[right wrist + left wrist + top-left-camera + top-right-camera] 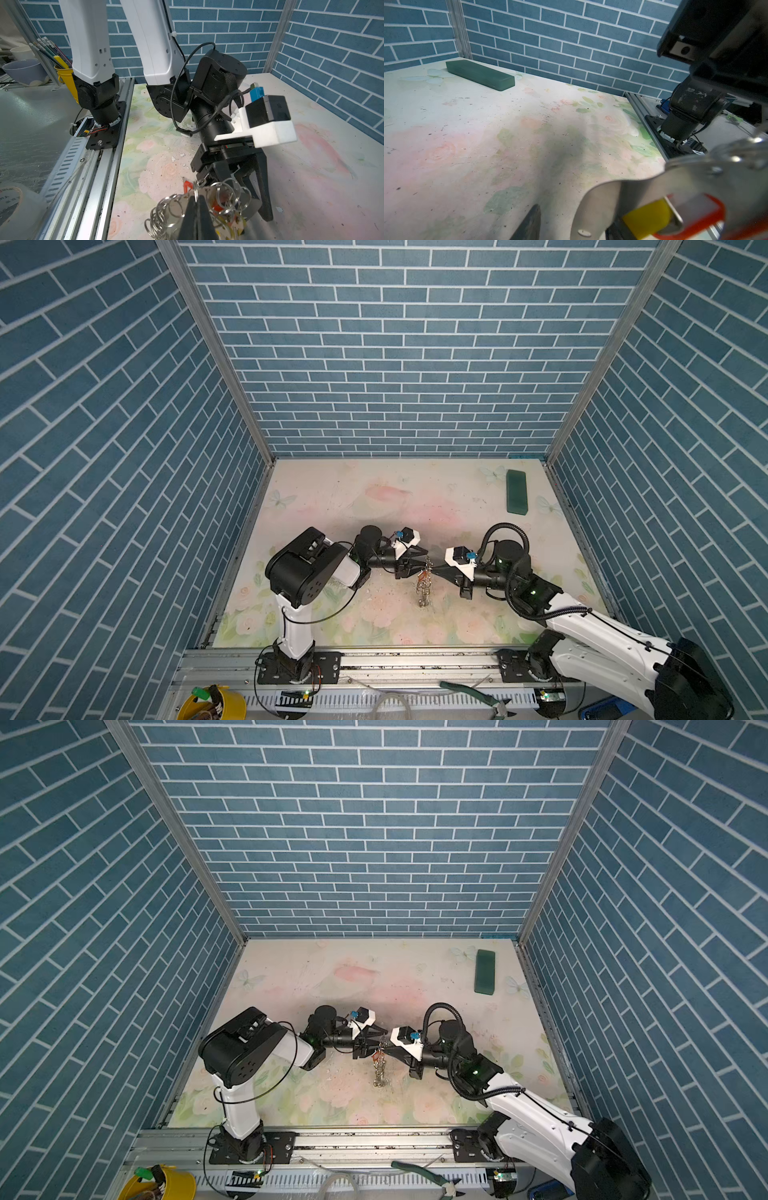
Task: Put the keys on the keyring
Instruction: 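Lower the keyring plate onto the table with the left gripper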
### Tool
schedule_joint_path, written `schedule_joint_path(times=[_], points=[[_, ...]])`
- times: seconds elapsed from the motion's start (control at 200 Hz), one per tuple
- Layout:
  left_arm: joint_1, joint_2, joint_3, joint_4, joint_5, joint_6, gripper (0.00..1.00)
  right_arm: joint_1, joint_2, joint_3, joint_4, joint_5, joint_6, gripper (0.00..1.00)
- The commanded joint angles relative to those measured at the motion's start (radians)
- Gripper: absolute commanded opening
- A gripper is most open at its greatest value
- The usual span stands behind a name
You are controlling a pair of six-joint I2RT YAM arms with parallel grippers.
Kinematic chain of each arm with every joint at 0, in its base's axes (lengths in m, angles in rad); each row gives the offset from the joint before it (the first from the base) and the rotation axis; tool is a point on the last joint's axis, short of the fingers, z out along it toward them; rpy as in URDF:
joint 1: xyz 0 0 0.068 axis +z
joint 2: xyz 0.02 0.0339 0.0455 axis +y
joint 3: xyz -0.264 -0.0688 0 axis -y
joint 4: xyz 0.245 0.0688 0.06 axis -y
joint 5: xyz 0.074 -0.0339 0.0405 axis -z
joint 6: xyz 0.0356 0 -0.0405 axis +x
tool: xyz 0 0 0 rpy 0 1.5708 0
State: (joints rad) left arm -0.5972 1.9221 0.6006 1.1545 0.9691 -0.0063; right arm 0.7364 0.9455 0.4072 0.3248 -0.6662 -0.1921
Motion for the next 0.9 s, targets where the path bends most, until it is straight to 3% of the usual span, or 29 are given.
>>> schedule_joint_path(times=[0.0, 0.25, 0.425, 0.625, 0.895], points=[[-0.008, 0.014, 0.026, 0.066, 0.033, -0.040, 0.45, -0.002, 0.012, -0.035, -0.010, -0.018, -0.024, 0.00], [-0.019, 0.017, 0.037, 0.043, 0.026, -0.030, 0.29, -0.002, 0.008, -0.039, -0.005, -0.012, -0.024, 0.00], [-0.020, 0.001, 0.015, 0.038, -0.007, -0.001, 0.24, -0.002, -0.002, -0.044, -0.007, 0.003, -0.024, 0.00], [-0.008, -0.067, -0.060, 0.025, -0.149, 0.081, 0.21, -0.001, -0.023, -0.050, -0.012, 0.050, -0.021, 0.00], [-0.007, -0.196, -0.112, -0.117, -0.383, 0.215, 0.20, -0.002, 0.002, -0.041, -0.022, 0.089, -0.020, 0.00]])
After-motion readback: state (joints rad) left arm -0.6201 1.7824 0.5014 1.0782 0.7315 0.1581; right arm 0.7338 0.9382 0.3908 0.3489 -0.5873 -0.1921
